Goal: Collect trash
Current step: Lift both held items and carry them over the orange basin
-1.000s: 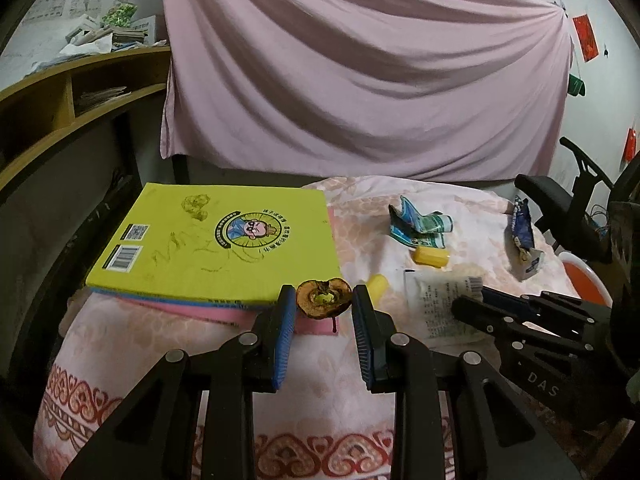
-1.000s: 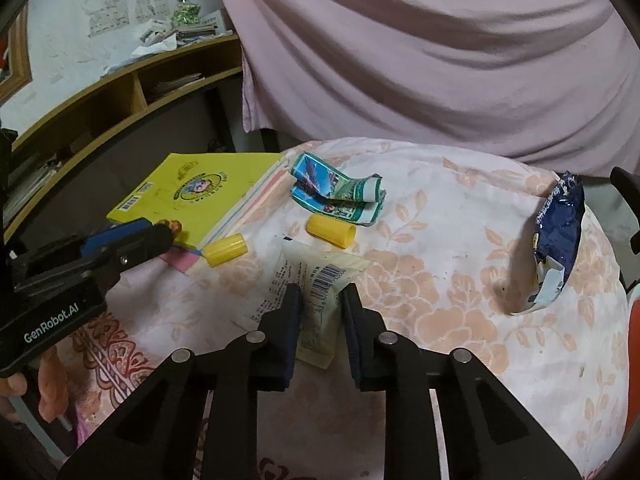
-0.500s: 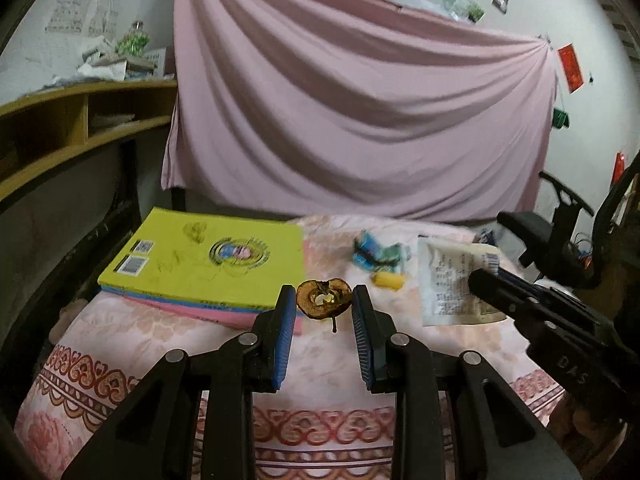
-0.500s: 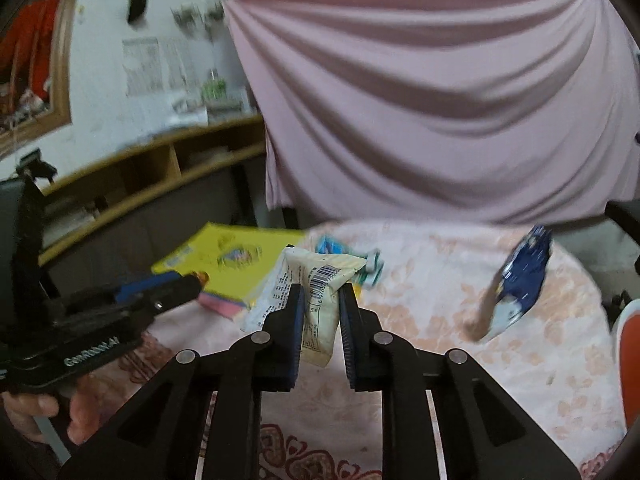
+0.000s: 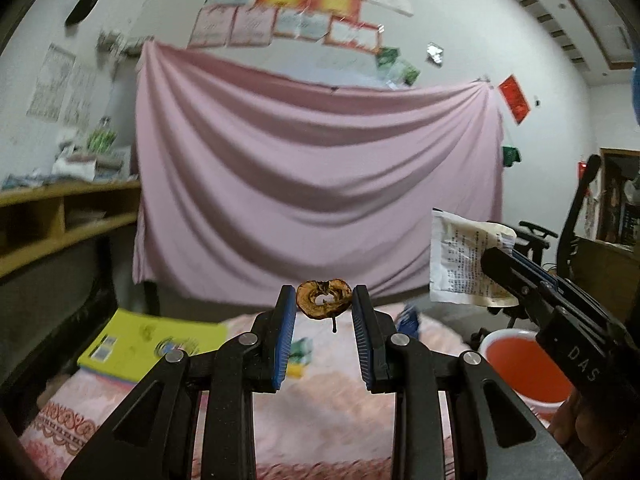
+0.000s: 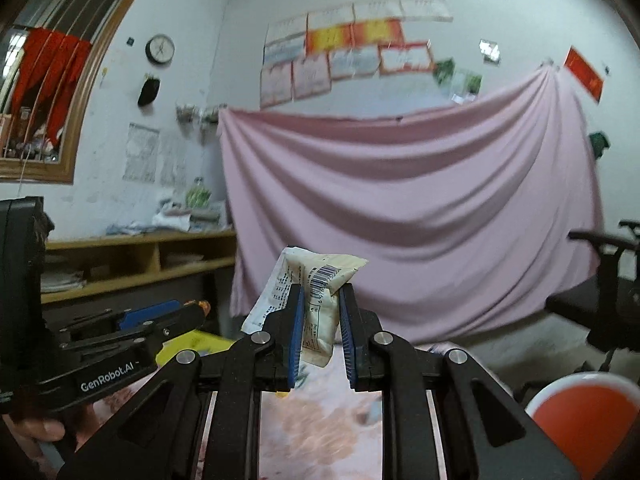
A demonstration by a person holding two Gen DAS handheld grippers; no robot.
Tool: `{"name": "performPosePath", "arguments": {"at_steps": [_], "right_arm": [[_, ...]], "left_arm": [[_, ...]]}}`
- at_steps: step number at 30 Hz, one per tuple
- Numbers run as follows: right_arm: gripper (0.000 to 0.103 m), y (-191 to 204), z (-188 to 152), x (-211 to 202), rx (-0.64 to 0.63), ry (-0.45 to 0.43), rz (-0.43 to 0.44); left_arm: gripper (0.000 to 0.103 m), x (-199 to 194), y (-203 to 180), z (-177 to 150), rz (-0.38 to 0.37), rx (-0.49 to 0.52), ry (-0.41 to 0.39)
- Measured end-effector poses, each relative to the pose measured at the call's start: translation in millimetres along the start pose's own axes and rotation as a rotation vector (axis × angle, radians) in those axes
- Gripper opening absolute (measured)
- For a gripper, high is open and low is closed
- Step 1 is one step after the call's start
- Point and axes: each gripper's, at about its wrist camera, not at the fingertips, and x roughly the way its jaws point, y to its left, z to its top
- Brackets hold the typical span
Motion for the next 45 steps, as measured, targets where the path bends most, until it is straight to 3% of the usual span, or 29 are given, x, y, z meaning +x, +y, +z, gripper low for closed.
{"name": "performPosePath", "arguments": {"at_steps": [8,22,33,45], "right_arm": [[0.015,-30,13,-27,-0.024,-0.084,-0.12],[0.015,-100,8,-67,-0.01,-0.106,-0.362],[0.016,-139,-4,-81,0.014,-0.058,-0.469],[0.016,-174,-23,-80,0.083,0.057,-0.53]], "left_arm": [[0.024,-1,-56,25,-0.083,0.096,-0.086],[0.024,39,-141,32,-0.243,0.184,-0.074],[0.024,72,-197,20,-0.353,0.191,0.009],[0.024,113,-230,3,-0.442,0.16,0.185]]}}
